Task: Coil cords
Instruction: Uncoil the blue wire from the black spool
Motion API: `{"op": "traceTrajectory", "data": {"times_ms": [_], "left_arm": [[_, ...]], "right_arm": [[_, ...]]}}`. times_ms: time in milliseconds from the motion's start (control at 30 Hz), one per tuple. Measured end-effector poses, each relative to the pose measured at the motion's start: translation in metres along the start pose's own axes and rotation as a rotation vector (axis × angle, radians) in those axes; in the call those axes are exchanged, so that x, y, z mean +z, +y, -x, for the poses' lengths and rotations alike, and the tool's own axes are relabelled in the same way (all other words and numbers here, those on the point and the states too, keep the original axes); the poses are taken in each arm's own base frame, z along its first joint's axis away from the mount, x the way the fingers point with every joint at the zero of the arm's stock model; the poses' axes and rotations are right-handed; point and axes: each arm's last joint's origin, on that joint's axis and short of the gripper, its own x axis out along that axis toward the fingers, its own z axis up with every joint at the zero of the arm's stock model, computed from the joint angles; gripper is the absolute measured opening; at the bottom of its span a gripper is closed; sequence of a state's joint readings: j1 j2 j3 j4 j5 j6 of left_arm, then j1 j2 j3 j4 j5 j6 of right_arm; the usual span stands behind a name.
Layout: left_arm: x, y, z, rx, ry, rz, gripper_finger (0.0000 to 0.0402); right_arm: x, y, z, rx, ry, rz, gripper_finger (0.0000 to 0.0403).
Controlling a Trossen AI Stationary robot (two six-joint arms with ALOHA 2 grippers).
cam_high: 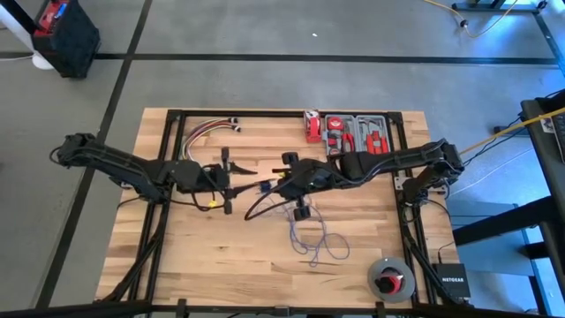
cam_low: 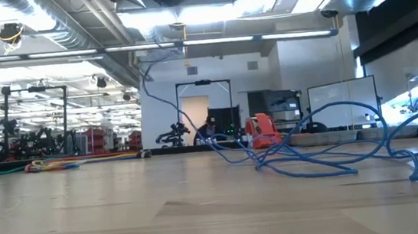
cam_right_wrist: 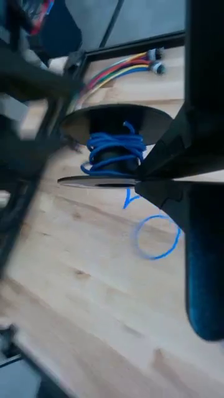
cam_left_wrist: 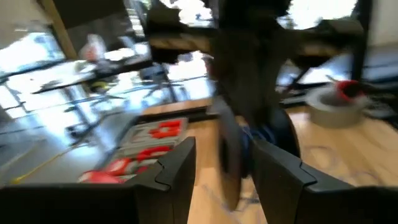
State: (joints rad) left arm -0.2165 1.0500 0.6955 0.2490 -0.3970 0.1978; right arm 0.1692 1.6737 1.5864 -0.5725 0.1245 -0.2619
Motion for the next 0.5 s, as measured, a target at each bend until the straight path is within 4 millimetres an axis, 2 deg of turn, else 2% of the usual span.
{"op": "traceTrajectory", "data": {"times_ms": [133, 500], "left_arm": [[-0.0018, -0.0018, -0.0009, -0.047, 0.007, -0.017, 0.0141], [-0.0023, 0.0044, -0.004, -0.003, 0.005, -0.033, 0.0135]], "right_arm": [[0.001, 0.0, -0.0001, 0.001, -0.009, 0.001, 0.0005], [0.0003, 0.0002, -0.0016, 0.004, -0.017, 0.003, 0.0007]]}}
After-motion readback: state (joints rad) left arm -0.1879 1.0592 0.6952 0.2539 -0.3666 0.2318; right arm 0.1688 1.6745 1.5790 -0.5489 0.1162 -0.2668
